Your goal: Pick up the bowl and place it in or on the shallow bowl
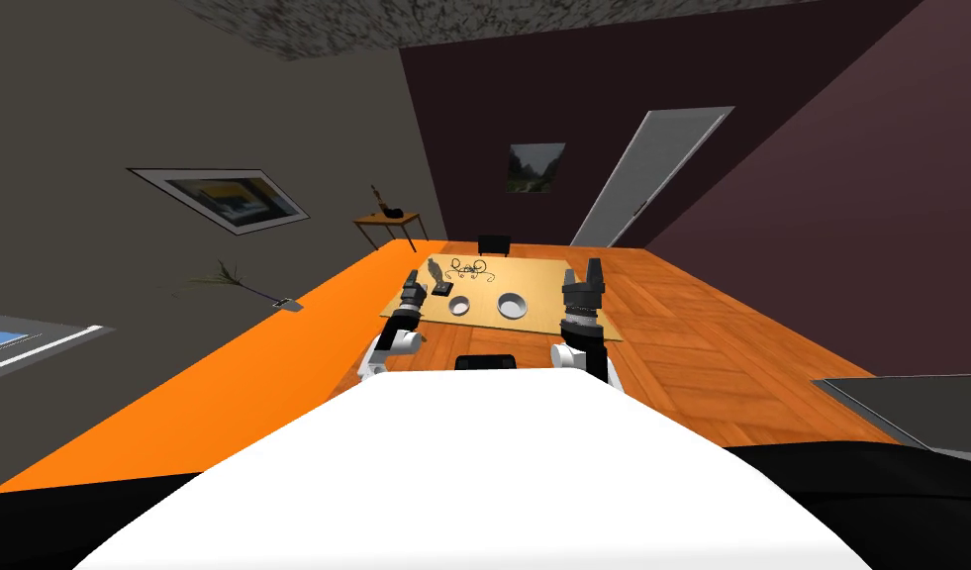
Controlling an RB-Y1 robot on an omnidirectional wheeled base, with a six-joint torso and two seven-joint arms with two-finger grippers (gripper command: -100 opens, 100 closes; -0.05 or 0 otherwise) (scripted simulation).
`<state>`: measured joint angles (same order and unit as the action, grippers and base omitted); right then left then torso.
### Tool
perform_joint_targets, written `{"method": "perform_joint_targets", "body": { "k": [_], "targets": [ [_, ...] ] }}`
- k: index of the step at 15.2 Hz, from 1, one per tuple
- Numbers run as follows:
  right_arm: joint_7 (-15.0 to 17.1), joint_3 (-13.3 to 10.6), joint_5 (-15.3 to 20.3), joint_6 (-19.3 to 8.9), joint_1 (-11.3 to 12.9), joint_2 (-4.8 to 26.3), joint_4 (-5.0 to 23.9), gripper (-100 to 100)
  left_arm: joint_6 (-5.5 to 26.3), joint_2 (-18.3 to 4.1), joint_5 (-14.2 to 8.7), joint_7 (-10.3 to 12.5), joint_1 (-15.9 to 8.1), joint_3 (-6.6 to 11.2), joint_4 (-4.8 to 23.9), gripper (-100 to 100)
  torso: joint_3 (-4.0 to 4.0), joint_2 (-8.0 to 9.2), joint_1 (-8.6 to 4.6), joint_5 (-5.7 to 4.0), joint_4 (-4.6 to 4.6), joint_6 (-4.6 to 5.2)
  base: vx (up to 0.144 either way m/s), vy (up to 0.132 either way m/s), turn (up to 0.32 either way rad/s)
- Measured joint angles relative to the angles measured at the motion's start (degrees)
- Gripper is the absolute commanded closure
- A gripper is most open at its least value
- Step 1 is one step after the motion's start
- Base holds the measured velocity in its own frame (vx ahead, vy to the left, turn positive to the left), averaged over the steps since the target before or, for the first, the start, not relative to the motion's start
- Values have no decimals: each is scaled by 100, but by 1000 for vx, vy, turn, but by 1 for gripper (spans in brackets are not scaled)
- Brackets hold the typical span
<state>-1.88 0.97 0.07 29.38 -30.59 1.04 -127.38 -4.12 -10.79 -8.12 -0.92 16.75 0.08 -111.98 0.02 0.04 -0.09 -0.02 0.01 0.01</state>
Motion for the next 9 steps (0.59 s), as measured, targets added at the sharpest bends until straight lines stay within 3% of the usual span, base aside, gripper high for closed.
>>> {"method": "perform_joint_targets", "body": {
  "k": [9],
  "targets": [
    [0,0,0,0,0,0,0,0,939,-94,-14,136,-418,-3,475,-100,0,-1,5,1,0,0,-10,-16,-38]
  ]
}}
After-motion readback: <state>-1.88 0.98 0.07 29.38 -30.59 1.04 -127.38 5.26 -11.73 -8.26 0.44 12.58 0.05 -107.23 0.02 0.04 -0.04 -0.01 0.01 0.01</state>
